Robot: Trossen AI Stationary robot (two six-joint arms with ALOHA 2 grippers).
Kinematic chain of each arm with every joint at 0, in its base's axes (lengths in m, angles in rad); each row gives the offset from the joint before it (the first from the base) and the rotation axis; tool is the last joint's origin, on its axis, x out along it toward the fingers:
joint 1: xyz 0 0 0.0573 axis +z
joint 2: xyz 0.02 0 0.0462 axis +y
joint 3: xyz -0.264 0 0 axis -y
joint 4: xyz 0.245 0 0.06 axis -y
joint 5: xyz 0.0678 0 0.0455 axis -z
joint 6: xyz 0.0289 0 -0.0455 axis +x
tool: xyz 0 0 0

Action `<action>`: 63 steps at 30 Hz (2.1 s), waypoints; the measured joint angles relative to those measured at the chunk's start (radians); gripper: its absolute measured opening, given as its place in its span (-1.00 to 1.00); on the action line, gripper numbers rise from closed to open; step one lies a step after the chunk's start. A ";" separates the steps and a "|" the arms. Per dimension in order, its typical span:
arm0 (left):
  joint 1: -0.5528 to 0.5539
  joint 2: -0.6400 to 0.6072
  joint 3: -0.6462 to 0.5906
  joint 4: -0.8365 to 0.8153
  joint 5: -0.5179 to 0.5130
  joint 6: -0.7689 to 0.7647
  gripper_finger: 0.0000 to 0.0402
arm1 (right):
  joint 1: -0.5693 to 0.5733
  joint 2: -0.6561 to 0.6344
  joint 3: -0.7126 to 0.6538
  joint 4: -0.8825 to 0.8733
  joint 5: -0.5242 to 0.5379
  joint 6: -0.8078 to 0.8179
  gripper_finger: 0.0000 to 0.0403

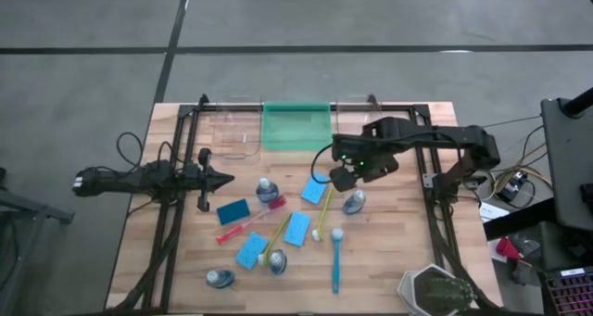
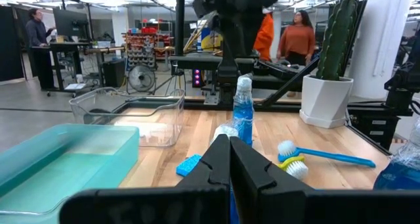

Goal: Pick & Place Kitchen Sink Supplies
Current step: Put the blue dishwashing liquid bottle into the right transparent bin

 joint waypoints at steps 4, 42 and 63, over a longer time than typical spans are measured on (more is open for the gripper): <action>0.000 0.000 0.000 0.000 0.000 0.000 -0.99 | 0.019 0.027 -0.003 -0.033 0.013 0.002 0.39; 0.000 0.000 0.000 0.000 0.000 0.000 -0.99 | 0.064 0.041 -0.236 0.074 0.018 -0.002 0.13; 0.000 0.000 0.000 0.000 0.000 0.000 -0.99 | 0.064 0.031 -0.229 0.102 0.030 -0.033 -0.35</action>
